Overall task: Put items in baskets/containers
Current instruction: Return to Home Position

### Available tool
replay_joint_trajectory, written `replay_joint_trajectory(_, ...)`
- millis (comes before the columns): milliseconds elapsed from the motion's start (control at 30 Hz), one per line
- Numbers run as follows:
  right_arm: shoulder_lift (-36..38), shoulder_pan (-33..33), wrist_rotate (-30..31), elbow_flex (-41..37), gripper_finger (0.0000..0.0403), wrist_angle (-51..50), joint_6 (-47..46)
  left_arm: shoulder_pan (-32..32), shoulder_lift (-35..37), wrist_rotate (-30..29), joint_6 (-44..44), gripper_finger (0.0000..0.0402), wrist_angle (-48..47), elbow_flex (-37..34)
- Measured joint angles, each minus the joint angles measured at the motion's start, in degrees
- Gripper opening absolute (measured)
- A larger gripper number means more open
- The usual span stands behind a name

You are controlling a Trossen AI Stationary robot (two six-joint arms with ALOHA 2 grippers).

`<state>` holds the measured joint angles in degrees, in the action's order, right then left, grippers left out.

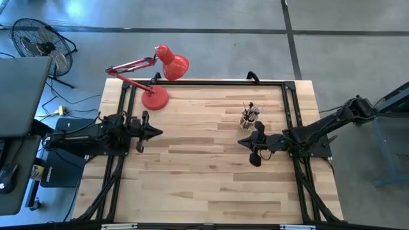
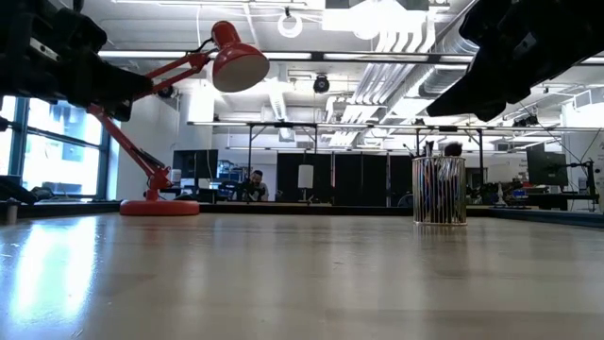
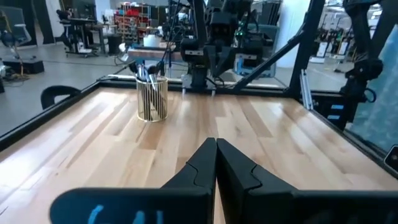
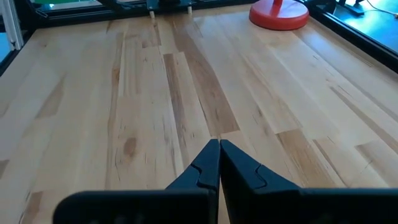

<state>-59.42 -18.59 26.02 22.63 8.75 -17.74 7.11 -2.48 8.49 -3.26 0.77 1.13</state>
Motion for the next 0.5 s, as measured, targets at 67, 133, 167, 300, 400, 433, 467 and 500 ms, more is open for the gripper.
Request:
replay_joint_trajectory(67, 0.0, 0.0, 0.1, 0.0, 0.0005, -0.02, 0.09, 0.0, -0.6, -0.37, 0.1, 0.0005, -0.08, 0.0)
replay_joint_trajectory(133, 0.0, 0.0, 0.13, 0.0, 0.0002, -0.01, 0.18, 0.0, -1.2, -0.37, 0.12, 0.0005, -0.1, 0.0)
replay_joint_trajectory(167, 0.0, 0.01, 0.26, 0.0, 0.0002, -0.02, 0.2, 0.0, -1.46, -0.5, 0.48, 0.0005, -0.12, 0.0)
replay_joint_trajectory(300, 0.0, 0.26, 0.68, 0.0, 0.0004, 0.0, 1.29, 0.0, -2.17, -2.22, 1.73, 0.0005, -0.38, 0.0)
replay_joint_trajectory(400, 0.0, 0.26, 0.62, 0.0, 0.0002, -0.02, 1.66, 0.0, -2.25, -2.84, 1.54, 0.0005, -0.43, 0.0)
replay_joint_trajectory(433, 0.0, 0.26, 0.47, 0.0, 0.0002, 0.0, 1.71, 0.0, -2.28, -2.84, 1.54, 0.0005, -0.45, 0.02)
replay_joint_trajectory(467, 0.0, 0.26, 0.52, 0.0, 0.0001, -0.01, 1.71, 0.0, -2.3, -2.84, 1.54, 0.0005, -0.45, 0.02)
replay_joint_trajectory(500, 0.0, 0.26, 0.56, 0.0, 0.0002, -0.03, 1.71, 0.0, -2.3, -2.84, 1.54, 0.0005, -0.45, 0.02)
